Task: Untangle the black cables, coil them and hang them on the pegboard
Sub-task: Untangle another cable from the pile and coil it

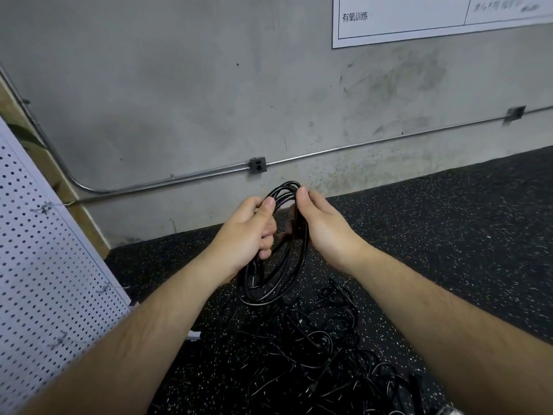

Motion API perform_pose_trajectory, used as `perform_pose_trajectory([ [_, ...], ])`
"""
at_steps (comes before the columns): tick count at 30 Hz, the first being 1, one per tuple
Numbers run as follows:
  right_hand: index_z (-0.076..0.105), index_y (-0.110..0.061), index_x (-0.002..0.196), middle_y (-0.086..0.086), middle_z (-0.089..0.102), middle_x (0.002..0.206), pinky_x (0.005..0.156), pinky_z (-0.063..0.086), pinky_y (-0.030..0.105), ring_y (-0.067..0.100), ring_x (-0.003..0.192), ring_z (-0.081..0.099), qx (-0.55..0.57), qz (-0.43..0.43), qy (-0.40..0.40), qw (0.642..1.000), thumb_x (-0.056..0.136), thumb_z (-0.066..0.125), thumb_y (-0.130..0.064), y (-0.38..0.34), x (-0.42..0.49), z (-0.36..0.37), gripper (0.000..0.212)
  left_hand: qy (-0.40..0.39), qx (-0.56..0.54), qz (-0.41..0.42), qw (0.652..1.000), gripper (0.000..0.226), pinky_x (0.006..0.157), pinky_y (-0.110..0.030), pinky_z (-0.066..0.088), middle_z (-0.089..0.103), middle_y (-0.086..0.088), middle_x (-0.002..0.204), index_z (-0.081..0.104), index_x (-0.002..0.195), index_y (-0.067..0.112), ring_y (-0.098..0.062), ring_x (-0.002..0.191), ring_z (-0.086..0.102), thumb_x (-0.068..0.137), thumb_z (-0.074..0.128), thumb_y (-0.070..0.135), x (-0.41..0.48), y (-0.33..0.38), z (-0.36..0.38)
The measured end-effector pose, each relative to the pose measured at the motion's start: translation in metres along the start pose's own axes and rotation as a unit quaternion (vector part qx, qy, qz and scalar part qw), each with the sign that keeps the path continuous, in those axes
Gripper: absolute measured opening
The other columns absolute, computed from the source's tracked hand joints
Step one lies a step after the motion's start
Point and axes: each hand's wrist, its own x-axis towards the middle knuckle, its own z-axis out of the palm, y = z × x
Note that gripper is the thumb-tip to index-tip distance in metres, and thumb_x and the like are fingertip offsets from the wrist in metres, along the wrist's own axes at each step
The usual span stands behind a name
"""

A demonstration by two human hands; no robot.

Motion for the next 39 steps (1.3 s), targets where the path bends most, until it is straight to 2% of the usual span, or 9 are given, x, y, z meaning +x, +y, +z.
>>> perform_pose_trajectory([
  [5,0.052,-0.024,0.099,-0.011,0.053,0.067,0.071,0.053,0.056,0.015,0.064,0.053,-0.068,-0.100,0.068,0.990,0.109,0.038,-0.037,0.001,0.001,0.009,0.021,0.022,0.197,0.067,0.978,0.018,0.060,-0.043,0.041,0.045,0.004,0.077,0.046,0.101,0.035,-0.013,0.061,0.041,0.106,0.035,0.048,0.001,-0.012,-0.003],
  [14,0.052,-0.020,0.094,-0.005,0.053,0.075,0.065,0.043,0.031,0.009,0.065,0.051,-0.069,-0.071,0.093,0.991,0.108,0.033,-0.047,-0.016,0.002,0.013,0.035,0.058,0.222,0.163,0.960,0.013,0.055,-0.050,0.038,0.046,0.002,0.070,0.045,0.102,0.025,-0.013,0.058,0.039,0.109,0.037,0.033,-0.004,-0.010,0.016],
  [17,0.060,-0.022,0.114,0.003,0.070,0.087,0.077,0.053,0.019,0.006,0.078,0.067,-0.027,-0.047,0.029,0.998,0.104,0.029,-0.061,-0.016,-0.007,0.003,0.051,0.072,0.202,0.185,0.959,0.011,0.052,-0.038,0.037,0.052,0.016,0.068,0.049,0.107,0.030,-0.007,0.057,0.044,0.109,0.038,0.033,0.001,-0.008,0.008],
  [21,0.067,-0.039,0.123,-0.006,0.075,0.115,0.115,0.038,0.048,0.014,0.118,0.066,0.006,0.051,-0.069,0.996,0.079,0.021,-0.094,0.006,-0.002,0.000,0.084,0.109,0.187,0.198,0.956,0.012,0.058,-0.032,0.038,0.053,0.022,0.068,0.049,0.108,0.039,-0.005,0.058,0.045,0.107,0.038,0.039,0.011,-0.004,-0.007],
  [24,0.074,-0.040,0.115,-0.001,0.074,0.120,0.120,0.029,0.054,0.022,0.127,0.061,0.010,0.103,-0.125,0.987,0.070,0.022,-0.102,0.028,0.002,0.006,0.092,0.146,0.179,0.196,0.953,0.010,0.057,-0.034,0.037,0.051,0.020,0.069,0.048,0.099,0.048,-0.007,0.059,0.044,0.103,0.039,0.047,0.016,-0.002,-0.018],
  [28,0.069,-0.010,0.107,0.008,0.076,0.108,0.112,0.044,0.048,0.021,0.110,0.070,-0.030,0.117,-0.177,0.977,0.095,0.018,-0.076,0.052,-0.010,0.018,0.084,0.195,0.168,0.196,0.946,0.014,0.059,-0.041,0.036,0.050,0.018,0.072,0.048,0.099,0.046,-0.009,0.062,0.044,0.100,0.038,0.056,0.019,0.002,-0.039],
  [32,0.061,-0.013,0.110,0.004,0.075,0.104,0.106,0.049,0.050,0.021,0.108,0.070,-0.070,0.106,-0.204,0.971,0.108,0.038,-0.044,0.070,-0.012,0.025,0.038,0.237,0.164,0.185,0.939,0.014,0.065,-0.042,0.037,0.049,0.016,0.078,0.047,0.101,0.042,-0.009,0.065,0.044,0.102,0.038,0.052,0.021,-0.002,-0.065],
  [35,0.056,-0.013,0.119,0.004,0.074,0.108,0.088,0.051,0.026,0.011,0.095,0.068,-0.164,0.093,-0.247,0.951,0.108,0.044,-0.019,0.073,-0.011,0.024,0.016,0.279,0.150,0.171,0.933,0.013,0.068,-0.044,0.039,0.050,0.014,0.080,0.048,0.097,0.047,-0.013,0.068,0.044,0.097,0.040,0.056,0.023,-0.004,-0.077],
  [39,0.056,-0.016,0.108,-0.001,0.076,0.096,0.082,0.050,0.023,0.008,0.089,0.070,-0.227,0.072,-0.222,0.945,0.107,0.048,-0.021,0.070,-0.007,0.017,0.010,0.293,0.157,0.164,0.929,0.010,0.066,-0.044,0.041,0.050,0.012,0.079,0.047,0.096,0.048,-0.016,0.068,0.044,0.099,0.039,0.053,0.024,-0.009,-0.080],
])
